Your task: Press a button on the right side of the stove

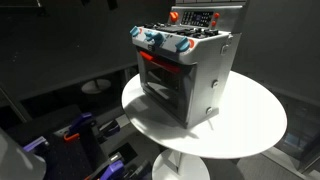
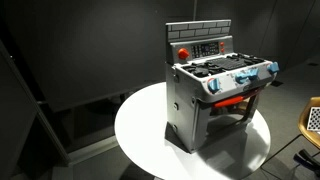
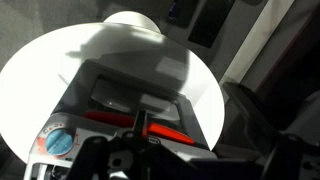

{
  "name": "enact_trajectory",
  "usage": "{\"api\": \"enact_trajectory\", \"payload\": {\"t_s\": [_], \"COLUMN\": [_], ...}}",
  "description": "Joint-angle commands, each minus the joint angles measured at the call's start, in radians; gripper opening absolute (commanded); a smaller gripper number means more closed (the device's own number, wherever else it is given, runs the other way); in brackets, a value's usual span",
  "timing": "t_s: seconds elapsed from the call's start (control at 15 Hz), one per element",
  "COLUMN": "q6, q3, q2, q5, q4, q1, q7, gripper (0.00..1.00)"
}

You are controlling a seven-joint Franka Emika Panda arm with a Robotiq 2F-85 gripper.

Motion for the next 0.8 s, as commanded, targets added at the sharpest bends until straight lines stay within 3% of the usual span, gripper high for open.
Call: {"api": "enact_trajectory", "payload": {"t_s": [0.0, 0.67, 0.73], "q6": [-0.003, 0.009, 0.081], "q3": [0.003, 0.006, 0.035], "q2": [0.001, 0.068, 0.195], "q5": [0.003, 0.018, 0.040], "q4": [0.003, 0.069, 0.132], "q1": [-0.003, 0.005, 0.028], "q7": [-0.002, 0.010, 0.038], "gripper": [1.00, 1.00, 1.00]}}
